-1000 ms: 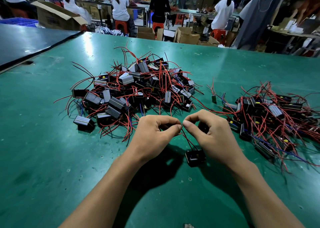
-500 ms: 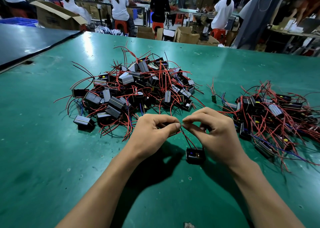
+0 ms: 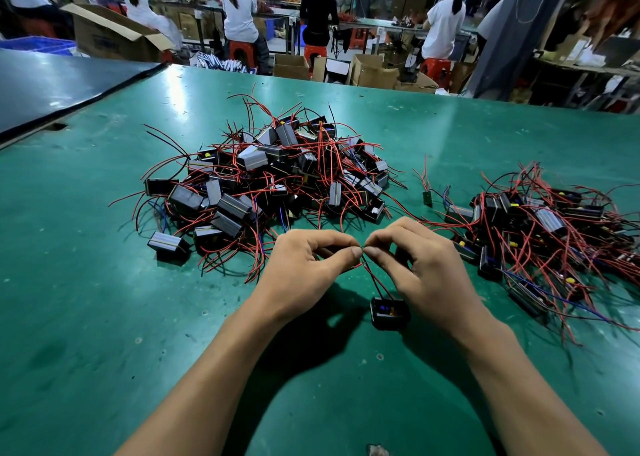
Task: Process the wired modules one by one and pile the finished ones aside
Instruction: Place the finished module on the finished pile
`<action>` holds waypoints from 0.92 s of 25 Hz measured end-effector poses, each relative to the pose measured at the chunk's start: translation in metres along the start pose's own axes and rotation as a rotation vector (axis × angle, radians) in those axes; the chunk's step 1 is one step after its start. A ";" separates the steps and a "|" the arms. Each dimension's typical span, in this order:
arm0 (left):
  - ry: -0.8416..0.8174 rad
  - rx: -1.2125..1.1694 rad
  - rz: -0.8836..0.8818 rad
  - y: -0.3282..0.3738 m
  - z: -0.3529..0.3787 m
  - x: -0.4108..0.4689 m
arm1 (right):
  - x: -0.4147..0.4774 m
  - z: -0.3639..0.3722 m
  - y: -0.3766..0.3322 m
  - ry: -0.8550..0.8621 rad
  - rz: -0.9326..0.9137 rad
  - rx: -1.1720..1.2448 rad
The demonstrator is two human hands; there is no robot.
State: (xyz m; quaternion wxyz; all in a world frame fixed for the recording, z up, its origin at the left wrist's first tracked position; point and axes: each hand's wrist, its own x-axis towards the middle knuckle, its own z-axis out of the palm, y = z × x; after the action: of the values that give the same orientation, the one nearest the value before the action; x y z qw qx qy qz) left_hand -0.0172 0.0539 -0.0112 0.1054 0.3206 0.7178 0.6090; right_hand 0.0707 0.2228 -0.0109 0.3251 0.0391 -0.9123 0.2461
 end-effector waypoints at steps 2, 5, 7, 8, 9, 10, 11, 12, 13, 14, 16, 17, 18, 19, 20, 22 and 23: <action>0.060 0.067 0.045 -0.001 0.000 0.000 | 0.001 -0.002 -0.002 0.004 0.055 0.035; 0.245 0.188 0.115 -0.003 -0.004 0.001 | 0.002 -0.009 0.001 0.034 0.256 0.179; 0.370 0.207 0.115 -0.006 -0.008 0.002 | 0.001 -0.016 0.005 0.022 0.380 0.257; 0.410 0.214 0.110 -0.007 -0.010 0.003 | 0.001 -0.020 0.008 0.031 0.429 0.290; 0.429 0.227 0.104 -0.009 -0.011 0.003 | 0.002 -0.023 0.011 0.056 0.472 0.324; 0.425 0.240 0.095 -0.011 -0.011 0.004 | 0.002 -0.026 0.015 0.096 0.509 0.358; 0.398 0.254 0.087 -0.013 -0.011 0.004 | 0.003 -0.029 0.018 0.147 0.549 0.389; 0.358 0.271 0.080 -0.015 -0.010 0.003 | 0.004 -0.032 0.021 0.199 0.594 0.420; 0.312 0.295 0.075 -0.017 -0.008 0.002 | 0.004 -0.034 0.024 0.249 0.646 0.445; 0.268 0.324 0.072 -0.019 -0.006 0.002 | 0.004 -0.036 0.028 0.292 0.699 0.461; 0.207 0.388 0.072 -0.023 -0.002 0.001 | 0.002 -0.037 0.033 0.370 0.787 0.428; 0.191 0.412 0.072 -0.024 -0.002 0.001 | 0.001 -0.038 0.034 0.412 0.791 0.310; 0.179 0.427 0.071 -0.025 -0.001 0.002 | 0.001 -0.037 0.031 0.454 0.746 0.113; 0.169 0.437 0.071 -0.026 -0.001 0.003 | 0.000 -0.036 0.024 0.492 0.636 -0.074; 0.160 0.446 0.069 -0.026 -0.002 0.003 | 0.000 -0.031 0.015 0.518 0.467 -0.175; 0.152 0.466 0.072 -0.027 -0.001 0.005 | -0.002 -0.013 -0.005 0.408 0.185 -0.175; 0.163 0.473 0.076 -0.027 -0.001 0.005 | -0.004 0.000 -0.015 0.283 0.122 -0.165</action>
State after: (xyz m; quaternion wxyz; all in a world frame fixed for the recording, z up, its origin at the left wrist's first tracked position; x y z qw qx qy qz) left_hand -0.0307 0.0550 -0.0349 -0.0537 0.3129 0.8338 0.4516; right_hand 0.0772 0.2097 -0.0071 0.4369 -0.0781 -0.8752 0.1926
